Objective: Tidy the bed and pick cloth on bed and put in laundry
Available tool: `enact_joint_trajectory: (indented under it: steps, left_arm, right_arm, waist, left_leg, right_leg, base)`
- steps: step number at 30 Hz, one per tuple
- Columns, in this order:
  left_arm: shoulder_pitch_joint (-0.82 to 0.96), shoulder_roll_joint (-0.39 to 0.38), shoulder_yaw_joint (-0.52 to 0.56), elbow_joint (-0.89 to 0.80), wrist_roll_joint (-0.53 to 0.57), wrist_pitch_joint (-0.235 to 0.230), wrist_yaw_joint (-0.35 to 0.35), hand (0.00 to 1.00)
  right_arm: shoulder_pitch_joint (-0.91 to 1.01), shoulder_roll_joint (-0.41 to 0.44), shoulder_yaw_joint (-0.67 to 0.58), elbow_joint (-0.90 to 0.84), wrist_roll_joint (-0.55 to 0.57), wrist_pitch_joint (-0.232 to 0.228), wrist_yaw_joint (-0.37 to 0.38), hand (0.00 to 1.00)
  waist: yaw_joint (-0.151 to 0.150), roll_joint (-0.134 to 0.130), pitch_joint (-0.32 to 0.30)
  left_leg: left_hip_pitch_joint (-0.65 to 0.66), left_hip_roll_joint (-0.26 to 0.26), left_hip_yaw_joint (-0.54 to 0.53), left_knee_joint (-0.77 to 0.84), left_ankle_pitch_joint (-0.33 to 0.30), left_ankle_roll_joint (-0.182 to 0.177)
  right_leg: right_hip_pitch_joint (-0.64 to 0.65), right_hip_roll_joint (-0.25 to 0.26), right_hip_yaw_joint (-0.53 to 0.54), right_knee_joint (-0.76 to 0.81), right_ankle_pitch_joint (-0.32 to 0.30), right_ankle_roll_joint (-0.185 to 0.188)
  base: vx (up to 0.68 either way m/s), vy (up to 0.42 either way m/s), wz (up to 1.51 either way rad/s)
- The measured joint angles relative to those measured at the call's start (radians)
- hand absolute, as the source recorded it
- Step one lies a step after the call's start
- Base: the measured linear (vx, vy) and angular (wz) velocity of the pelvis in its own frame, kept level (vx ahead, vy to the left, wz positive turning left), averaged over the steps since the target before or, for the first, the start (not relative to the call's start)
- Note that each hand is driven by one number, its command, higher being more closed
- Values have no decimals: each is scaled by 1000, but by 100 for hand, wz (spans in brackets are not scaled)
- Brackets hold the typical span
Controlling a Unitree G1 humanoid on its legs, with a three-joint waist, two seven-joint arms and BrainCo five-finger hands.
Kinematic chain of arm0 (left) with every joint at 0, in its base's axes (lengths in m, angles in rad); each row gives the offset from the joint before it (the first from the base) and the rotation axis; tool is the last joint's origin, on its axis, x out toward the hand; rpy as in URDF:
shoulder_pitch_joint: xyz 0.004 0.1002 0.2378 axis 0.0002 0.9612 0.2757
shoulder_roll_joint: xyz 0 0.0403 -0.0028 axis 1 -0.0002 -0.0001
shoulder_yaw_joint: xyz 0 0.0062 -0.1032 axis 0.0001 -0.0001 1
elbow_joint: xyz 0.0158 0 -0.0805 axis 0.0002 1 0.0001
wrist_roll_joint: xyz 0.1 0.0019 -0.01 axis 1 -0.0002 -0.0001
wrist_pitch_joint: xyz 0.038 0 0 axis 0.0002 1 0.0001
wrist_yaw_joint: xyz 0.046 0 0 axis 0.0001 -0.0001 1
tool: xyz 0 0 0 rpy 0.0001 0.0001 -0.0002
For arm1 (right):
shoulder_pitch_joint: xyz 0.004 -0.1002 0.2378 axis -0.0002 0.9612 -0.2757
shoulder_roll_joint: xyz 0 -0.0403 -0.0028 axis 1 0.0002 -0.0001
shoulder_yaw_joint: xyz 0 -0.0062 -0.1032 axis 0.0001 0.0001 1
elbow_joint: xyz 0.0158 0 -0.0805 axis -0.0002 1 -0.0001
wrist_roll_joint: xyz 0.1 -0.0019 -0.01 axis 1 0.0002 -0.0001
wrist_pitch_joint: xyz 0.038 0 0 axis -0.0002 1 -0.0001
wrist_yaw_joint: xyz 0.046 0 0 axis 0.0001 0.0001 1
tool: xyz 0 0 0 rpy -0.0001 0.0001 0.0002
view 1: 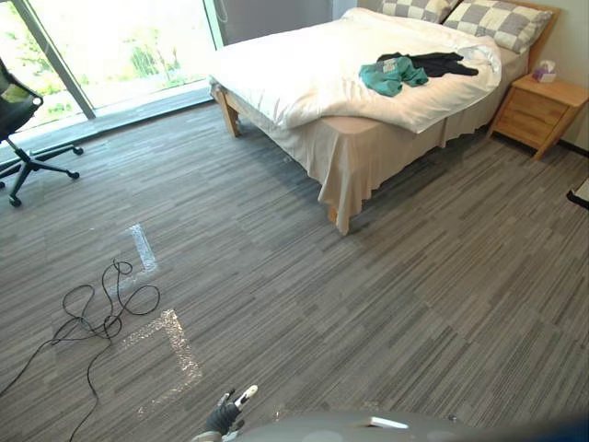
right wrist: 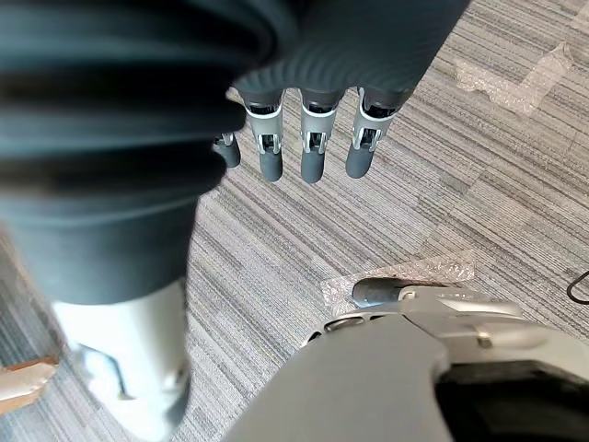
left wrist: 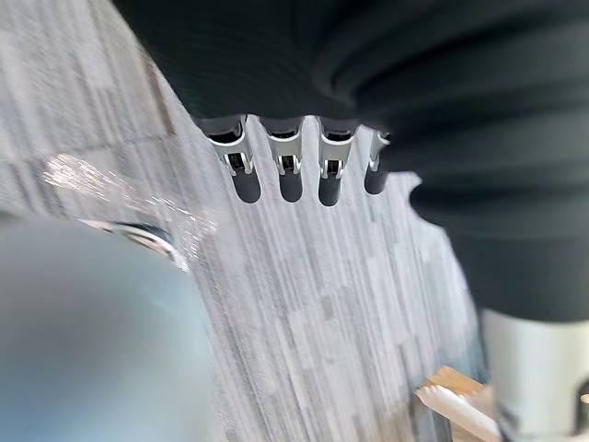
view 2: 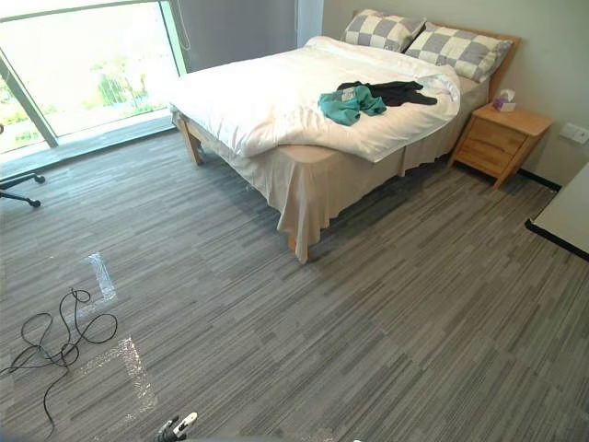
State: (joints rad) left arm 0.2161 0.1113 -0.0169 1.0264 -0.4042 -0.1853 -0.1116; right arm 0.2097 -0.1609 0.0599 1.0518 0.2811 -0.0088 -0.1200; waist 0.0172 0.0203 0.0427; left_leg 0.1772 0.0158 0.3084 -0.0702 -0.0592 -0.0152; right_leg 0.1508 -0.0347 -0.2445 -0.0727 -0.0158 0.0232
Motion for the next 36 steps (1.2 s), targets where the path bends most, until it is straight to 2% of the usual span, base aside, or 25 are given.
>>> enact_joint_trajectory:
  steps: [4,6,9,19,26,28,29,31,33,36]
  left_arm:
    - [-38,-38,-17,-1,1,-8,-1,0]
    - [-50,-51,-22,-2,11,-17,-13,0]
    - [-56,-52,-23,-1,36,-16,-14,0]
    - [-72,-51,-41,-1,80,8,-31,0]
    - [-87,-52,-62,-3,84,101,109,0]
    - [-98,-55,-64,-3,108,141,206,0]
    - [-101,-56,-64,-3,111,151,232,0]
    - [-116,-58,-62,-3,109,219,297,0]
    - [-122,-58,-59,-5,110,249,317,0]
    - [-125,-62,-42,-5,109,270,357,0]
  right_arm:
    - [-11,0,-8,7,-1,0,0,0]
    - [-14,0,-9,7,-1,1,-1,0]
    - [-19,0,-13,6,-1,1,-1,0]
    - [-25,-1,-22,5,-32,1,-3,0]
    - [-18,-4,-22,5,-56,1,-21,0]
    - [-19,-4,-22,6,-71,1,-22,0]
    - [-19,-4,-22,6,-71,1,-22,0]
    - [-20,-4,-22,8,-71,1,-23,0]
    - [-23,-4,-21,12,-71,1,-22,0]
    - [-34,-4,-21,28,-71,1,-21,0]
  waist:
    - [-2,5,5]
    - [-1,7,6]
    - [-3,9,17]
    - [-2,14,31]
    - [-6,18,34]
    - [-6,16,35]
    - [-6,16,35]
    - [-6,16,36]
    - [-6,16,36]
    - [-7,15,36]
  left_leg:
    - [17,1,9,-18,5,-24]
    - [18,4,10,-20,4,-25]
    - [33,9,11,-25,2,-29]
    - [48,20,24,-26,0,-32]
    - [50,18,10,-27,1,-30]
    - [52,14,-7,-31,5,-24]
    - [52,12,-14,-32,6,-23]
    - [53,11,-27,-32,8,-20]
    - [52,10,-32,-32,9,-17]
    - [52,11,-37,-33,11,-15]
  right_leg:
    - [21,3,-18,-9,-3,12]
    - [22,6,-21,-11,-6,30]
    - [34,11,-20,-11,-10,37]
    - [34,24,-15,-16,-11,34]
    - [50,22,-30,-16,-14,22]
    - [55,19,-47,-15,-20,13]
    - [57,18,-50,-15,-22,10]
    - [66,16,-70,-15,-25,7]
    - [67,15,-74,-14,-27,4]
    - [68,16,-74,-11,-29,0]
  base:
    - [-1,-36,4]
    - [-24,-48,1]
    - [-14,-48,-1]
    - [-39,-47,-4]
    - [-40,-37,4]
    - [-49,-29,25]
    - [-53,-23,25]
    - [-48,-26,22]
    - [-41,-18,10]
    - [-11,-7,1]
